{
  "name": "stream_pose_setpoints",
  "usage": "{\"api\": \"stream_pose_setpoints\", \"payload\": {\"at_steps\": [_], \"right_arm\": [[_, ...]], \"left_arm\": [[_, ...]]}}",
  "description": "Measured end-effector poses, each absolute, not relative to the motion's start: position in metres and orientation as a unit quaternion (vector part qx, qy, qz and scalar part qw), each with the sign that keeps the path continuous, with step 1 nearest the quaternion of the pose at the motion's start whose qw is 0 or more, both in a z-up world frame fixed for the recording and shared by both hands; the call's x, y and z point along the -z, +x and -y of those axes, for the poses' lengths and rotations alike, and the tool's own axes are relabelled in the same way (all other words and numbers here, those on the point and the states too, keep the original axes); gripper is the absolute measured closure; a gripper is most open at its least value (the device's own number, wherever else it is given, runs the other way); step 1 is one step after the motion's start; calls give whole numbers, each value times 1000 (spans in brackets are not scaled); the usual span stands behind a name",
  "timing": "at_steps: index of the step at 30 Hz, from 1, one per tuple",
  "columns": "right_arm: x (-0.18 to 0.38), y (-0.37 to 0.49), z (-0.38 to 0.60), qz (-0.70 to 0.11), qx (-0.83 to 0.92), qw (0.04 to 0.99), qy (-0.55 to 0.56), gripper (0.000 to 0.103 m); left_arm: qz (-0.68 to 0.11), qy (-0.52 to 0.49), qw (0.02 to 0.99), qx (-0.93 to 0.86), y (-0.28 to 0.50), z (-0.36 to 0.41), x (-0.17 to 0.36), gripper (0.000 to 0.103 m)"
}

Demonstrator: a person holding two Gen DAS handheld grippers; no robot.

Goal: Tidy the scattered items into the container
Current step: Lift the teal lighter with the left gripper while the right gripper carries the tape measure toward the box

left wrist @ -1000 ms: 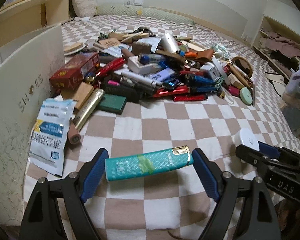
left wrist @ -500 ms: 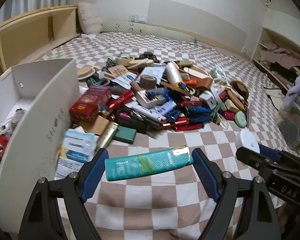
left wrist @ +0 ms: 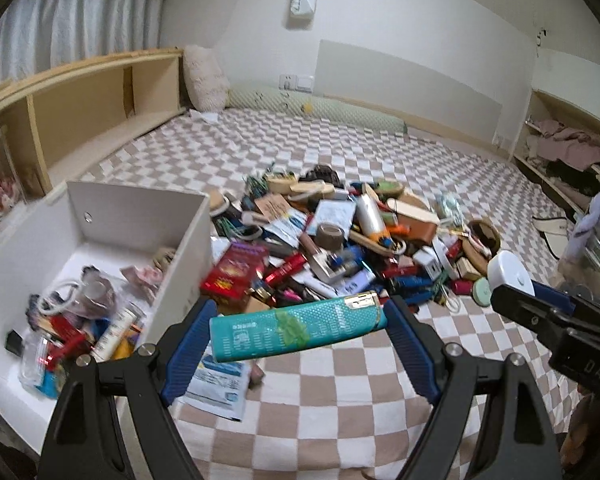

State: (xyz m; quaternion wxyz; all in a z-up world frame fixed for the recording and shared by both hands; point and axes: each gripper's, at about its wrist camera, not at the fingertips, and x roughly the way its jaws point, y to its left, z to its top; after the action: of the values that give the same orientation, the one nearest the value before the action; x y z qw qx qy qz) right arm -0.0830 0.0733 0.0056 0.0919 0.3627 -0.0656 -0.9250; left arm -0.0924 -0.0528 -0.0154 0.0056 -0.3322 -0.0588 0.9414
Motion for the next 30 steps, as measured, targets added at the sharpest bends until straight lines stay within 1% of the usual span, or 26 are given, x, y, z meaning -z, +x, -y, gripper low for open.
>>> {"api": "stream_pose_setpoints", "payload": {"at_steps": [11,19,30], "right_arm": [[-34,-91,-35,50,930,122,344,48],[-42,-102,-1,51,925,157,341,48],[-50,-118,55,28,919,194,343,48]], "left_arm": [[62,-303,-19,-951,-82,92,-15,18],[54,-297,-51,-952,-74,127,-25,18],[51,-284,-107,-951,-55,187,-40,18]]}}
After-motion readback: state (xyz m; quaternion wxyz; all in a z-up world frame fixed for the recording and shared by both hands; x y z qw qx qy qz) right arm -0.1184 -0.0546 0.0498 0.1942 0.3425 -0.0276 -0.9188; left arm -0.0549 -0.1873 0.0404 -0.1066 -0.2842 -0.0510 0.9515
